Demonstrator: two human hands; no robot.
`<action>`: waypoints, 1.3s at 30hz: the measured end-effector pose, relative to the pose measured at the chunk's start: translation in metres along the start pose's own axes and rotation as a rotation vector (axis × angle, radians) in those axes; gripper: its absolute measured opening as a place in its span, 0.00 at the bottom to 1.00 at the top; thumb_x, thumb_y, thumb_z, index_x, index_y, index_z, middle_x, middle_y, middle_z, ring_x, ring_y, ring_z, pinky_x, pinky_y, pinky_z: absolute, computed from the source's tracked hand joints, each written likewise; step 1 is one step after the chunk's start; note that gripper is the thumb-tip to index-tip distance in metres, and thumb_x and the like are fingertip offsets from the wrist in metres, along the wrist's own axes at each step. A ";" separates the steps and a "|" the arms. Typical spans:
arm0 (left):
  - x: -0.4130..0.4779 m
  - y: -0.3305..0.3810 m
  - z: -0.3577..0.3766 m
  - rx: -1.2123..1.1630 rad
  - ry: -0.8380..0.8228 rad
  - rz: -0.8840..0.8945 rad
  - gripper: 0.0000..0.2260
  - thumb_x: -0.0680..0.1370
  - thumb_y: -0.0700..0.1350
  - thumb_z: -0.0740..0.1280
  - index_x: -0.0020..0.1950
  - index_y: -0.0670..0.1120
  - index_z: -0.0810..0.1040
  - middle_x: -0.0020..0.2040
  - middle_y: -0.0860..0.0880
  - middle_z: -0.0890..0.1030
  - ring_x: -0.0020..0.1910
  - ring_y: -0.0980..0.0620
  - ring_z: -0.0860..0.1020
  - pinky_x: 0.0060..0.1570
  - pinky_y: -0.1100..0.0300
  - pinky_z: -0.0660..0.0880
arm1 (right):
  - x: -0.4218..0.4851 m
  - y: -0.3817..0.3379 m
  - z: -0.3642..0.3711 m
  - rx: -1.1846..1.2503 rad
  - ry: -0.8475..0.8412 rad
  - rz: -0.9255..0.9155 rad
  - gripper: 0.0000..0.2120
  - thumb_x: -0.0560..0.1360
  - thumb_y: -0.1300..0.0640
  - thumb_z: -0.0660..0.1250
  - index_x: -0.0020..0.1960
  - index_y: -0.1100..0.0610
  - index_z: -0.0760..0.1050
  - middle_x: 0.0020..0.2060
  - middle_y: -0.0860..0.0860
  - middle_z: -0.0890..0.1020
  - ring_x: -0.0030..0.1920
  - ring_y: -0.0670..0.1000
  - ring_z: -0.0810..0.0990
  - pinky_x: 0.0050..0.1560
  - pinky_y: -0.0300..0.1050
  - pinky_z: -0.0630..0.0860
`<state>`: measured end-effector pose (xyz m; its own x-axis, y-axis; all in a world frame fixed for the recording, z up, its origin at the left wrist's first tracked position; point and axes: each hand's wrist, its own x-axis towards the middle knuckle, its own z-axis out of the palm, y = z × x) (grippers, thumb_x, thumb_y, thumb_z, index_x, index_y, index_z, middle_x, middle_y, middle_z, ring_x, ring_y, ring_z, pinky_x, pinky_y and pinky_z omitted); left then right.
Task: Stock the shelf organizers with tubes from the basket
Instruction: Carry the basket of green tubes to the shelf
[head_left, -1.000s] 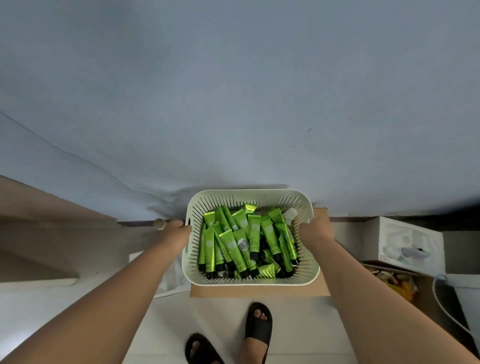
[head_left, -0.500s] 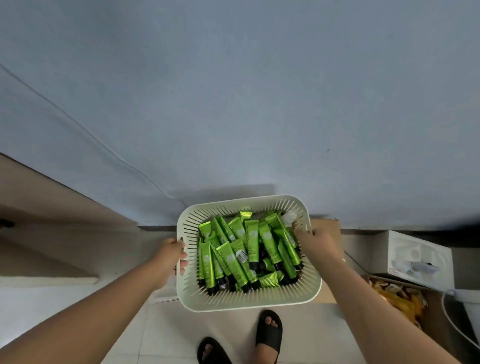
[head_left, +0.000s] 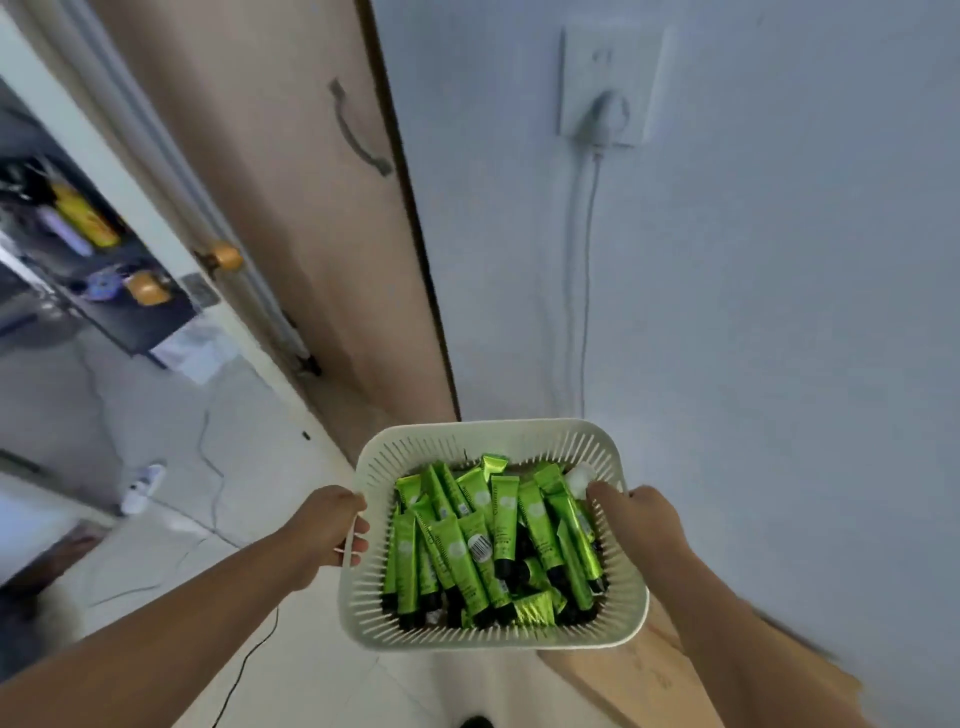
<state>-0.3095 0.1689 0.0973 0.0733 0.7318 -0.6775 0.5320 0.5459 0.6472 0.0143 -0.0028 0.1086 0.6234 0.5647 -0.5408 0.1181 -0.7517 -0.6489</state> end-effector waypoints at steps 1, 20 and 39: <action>-0.011 -0.005 -0.023 -0.037 0.037 -0.002 0.05 0.82 0.41 0.64 0.53 0.39 0.75 0.42 0.38 0.78 0.34 0.42 0.78 0.37 0.50 0.78 | -0.004 -0.020 0.012 -0.028 -0.027 -0.049 0.23 0.74 0.41 0.67 0.44 0.63 0.79 0.37 0.55 0.82 0.38 0.54 0.81 0.33 0.44 0.69; -0.246 -0.238 -0.255 -0.867 0.892 -0.304 0.04 0.81 0.37 0.64 0.47 0.40 0.76 0.30 0.41 0.76 0.26 0.46 0.73 0.31 0.55 0.75 | -0.193 -0.258 0.319 -0.444 -0.731 -0.738 0.27 0.68 0.35 0.70 0.42 0.61 0.79 0.39 0.58 0.83 0.41 0.59 0.82 0.43 0.49 0.76; -0.309 -0.365 -0.324 -1.122 1.281 -0.581 0.07 0.78 0.41 0.68 0.50 0.38 0.80 0.38 0.40 0.78 0.31 0.44 0.75 0.32 0.55 0.75 | -0.340 -0.294 0.554 -0.683 -1.160 -0.797 0.27 0.68 0.36 0.68 0.46 0.61 0.75 0.40 0.55 0.80 0.36 0.55 0.78 0.39 0.47 0.74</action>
<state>-0.8003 -0.1248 0.1838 -0.8151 -0.1035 -0.5700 -0.5571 0.4101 0.7221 -0.6599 0.2150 0.1867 -0.6439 0.5799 -0.4992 0.6307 0.0329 -0.7753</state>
